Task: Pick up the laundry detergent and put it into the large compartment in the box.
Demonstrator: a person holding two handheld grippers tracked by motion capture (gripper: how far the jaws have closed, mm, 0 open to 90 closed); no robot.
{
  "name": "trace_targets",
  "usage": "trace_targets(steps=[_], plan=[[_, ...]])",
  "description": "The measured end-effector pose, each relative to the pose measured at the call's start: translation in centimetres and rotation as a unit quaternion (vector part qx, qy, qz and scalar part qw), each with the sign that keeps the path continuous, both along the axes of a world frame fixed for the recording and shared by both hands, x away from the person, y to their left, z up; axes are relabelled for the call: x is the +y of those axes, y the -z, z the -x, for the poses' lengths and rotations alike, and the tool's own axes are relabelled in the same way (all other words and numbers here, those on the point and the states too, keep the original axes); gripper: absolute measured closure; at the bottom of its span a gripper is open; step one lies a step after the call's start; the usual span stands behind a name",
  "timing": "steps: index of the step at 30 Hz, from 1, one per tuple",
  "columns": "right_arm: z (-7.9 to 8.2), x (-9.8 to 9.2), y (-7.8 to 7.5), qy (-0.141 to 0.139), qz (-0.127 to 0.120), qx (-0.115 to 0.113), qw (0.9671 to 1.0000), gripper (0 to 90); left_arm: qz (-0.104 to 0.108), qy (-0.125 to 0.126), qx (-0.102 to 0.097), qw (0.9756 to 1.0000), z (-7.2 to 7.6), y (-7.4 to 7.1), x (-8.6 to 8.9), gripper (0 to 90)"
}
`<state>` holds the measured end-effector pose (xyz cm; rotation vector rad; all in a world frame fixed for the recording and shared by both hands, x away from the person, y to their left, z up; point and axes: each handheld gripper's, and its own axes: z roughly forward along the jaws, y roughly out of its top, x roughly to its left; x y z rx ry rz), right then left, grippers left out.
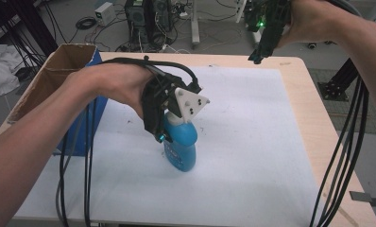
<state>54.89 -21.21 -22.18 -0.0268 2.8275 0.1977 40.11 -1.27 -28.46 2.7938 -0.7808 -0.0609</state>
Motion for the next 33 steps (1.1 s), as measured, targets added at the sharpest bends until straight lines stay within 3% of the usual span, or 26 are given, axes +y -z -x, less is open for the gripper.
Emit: trace_targets(steps=[11,20,23,24,26,27,33], plan=[[0.1,0.0,0.0,0.002,0.001,0.001,1.0,12.1,-0.009,-0.016,-0.004,0.9998,0.4,-0.2,-0.4,36.9],[0.3,0.2,-0.1,-0.002,0.001,0.0,1.0,12.1,-0.008,-0.065,-0.003,0.9978,0.0,-1.2,-0.1,37.1],[0.4,0.2,-0.1,0.0,0.003,-0.001,1.0,12.1,-0.003,-0.102,0.002,0.9947,-0.4,-1.8,0.1,37.1],[0.4,0.2,-0.1,0.0,0.003,-0.001,1.0,12.1,-0.003,-0.102,0.002,0.9947,-0.4,-1.8,0.1,37.1],[0.6,0.4,-0.1,-0.004,0.005,-0.002,1.0,12.1,-0.001,-0.134,0.004,0.991,-0.7,-2.4,0.3,37.1],[0.6,0.4,-0.1,-0.004,0.005,-0.002,1.0,12.1,-0.004,-0.137,0.002,0.9906,-0.8,-2.6,0.3,37.1],[0.9,0.4,-0.4,-0.005,0.004,-0.004,1.0,12.1,-0.009,-0.209,0.012,0.9779,-1.4,-4.5,0.6,37.2]])
